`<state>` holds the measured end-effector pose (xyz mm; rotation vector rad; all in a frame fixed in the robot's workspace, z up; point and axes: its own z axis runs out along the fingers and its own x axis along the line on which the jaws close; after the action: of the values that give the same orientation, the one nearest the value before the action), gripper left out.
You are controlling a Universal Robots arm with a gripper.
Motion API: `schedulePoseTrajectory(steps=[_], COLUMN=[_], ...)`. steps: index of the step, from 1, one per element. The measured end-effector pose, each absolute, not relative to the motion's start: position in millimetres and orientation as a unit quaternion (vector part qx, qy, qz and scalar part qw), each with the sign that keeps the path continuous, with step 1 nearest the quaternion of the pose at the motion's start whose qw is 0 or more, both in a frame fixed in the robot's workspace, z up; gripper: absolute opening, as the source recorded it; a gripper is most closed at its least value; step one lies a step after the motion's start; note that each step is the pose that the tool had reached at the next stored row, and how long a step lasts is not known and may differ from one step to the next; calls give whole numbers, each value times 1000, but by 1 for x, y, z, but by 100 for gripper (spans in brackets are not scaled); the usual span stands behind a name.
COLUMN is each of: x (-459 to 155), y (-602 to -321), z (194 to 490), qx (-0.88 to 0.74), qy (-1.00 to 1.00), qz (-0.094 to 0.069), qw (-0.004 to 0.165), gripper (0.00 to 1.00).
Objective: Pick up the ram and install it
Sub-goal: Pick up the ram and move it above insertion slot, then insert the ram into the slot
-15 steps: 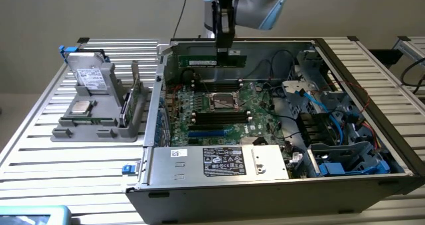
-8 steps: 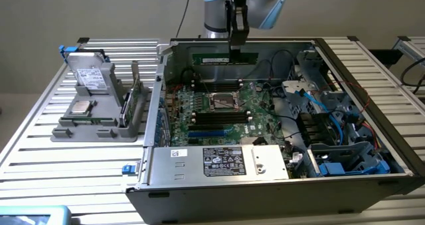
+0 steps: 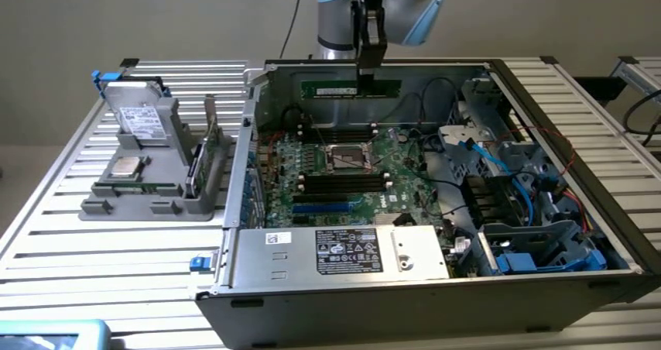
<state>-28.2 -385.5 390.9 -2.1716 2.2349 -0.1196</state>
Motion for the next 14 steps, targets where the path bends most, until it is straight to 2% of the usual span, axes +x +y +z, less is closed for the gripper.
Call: schedulePoseTrajectory(steps=[14], x=[-28], y=[-383], z=[383], qx=[-696], qy=[717], qz=[-40], qw=[9], gripper=[13])
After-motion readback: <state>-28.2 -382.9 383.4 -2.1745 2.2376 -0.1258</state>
